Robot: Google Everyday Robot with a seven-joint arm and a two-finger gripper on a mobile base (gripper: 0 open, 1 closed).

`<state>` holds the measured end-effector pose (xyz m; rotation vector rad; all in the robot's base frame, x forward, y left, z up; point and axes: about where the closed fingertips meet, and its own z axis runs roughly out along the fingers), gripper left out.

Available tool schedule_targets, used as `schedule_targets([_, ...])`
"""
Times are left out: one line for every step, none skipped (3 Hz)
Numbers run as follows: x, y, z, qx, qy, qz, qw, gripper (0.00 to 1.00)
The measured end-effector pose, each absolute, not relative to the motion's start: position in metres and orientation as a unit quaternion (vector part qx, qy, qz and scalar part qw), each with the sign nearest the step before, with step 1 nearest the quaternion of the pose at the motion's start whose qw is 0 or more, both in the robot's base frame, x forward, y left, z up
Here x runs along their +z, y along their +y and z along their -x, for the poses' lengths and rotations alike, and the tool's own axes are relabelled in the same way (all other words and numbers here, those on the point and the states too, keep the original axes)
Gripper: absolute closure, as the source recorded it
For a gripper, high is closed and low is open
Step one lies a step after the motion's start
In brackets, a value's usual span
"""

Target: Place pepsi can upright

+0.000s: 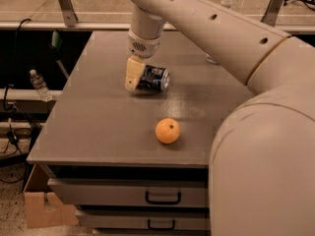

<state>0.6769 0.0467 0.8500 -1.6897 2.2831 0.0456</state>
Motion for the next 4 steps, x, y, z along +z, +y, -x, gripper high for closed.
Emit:
schedule_targets([0.849,0.041,-0.678,0.009,0.801,0.582,0.144,0.46])
schedule_targets([0.861,0.039,-0.673,0.015,0.800,0.580,0.153,0.69])
schedule_targets([0.896,0.045,-0.661,0.041,0.785,0.588,0.192,0.93])
schedule_targets([0.933,0.047,-0.645,0.091,0.756,0.603,0.239,1.00])
